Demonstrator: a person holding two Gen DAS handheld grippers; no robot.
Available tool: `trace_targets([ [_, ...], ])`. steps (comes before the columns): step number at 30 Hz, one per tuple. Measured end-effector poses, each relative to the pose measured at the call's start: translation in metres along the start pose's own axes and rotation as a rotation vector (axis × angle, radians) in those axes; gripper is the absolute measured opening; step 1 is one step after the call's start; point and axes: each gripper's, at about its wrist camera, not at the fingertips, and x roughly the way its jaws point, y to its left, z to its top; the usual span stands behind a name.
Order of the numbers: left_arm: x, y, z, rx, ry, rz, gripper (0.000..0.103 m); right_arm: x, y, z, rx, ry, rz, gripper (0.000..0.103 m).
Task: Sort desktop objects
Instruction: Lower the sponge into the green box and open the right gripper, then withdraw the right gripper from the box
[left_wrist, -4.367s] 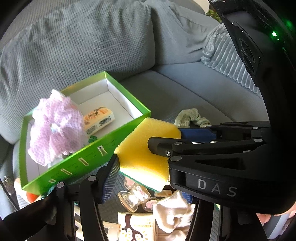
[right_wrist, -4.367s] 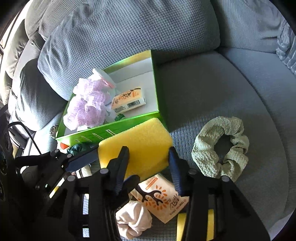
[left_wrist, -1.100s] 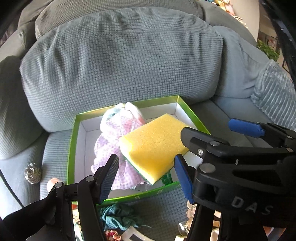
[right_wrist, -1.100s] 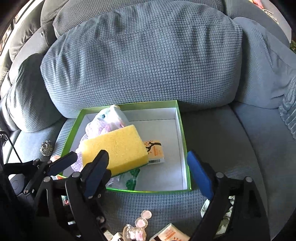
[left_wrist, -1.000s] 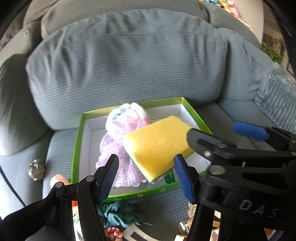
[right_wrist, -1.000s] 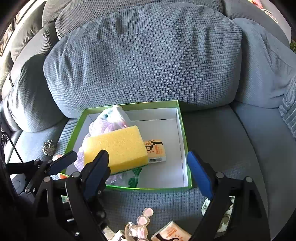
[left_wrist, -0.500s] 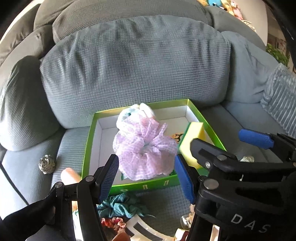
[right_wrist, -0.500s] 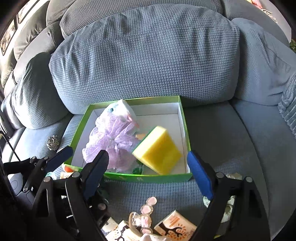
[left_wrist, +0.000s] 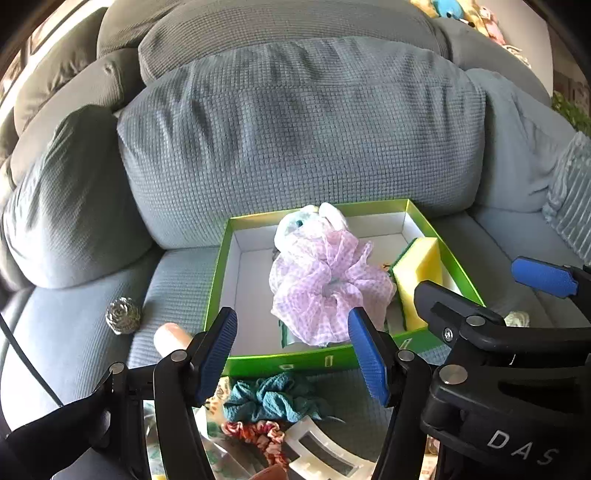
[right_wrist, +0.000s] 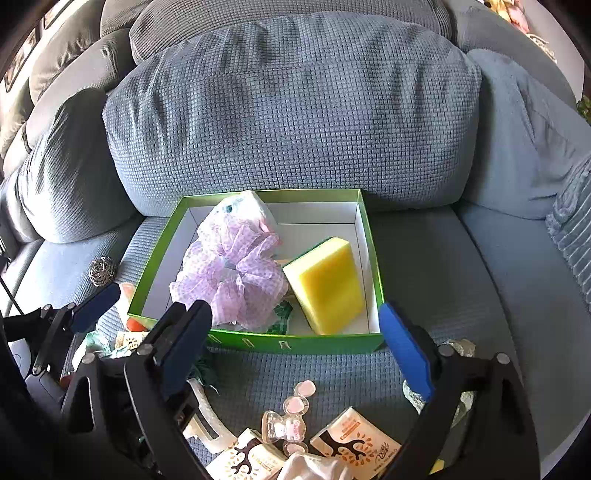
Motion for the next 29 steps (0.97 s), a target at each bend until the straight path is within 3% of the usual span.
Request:
trace_targets([
  [29,-0.0011,0.0099,0.0008,-0.051,0.025,0.001,0.064,-0.0075,0.0066,-0.0013,0.010,-0.020,-0.005,0.095],
])
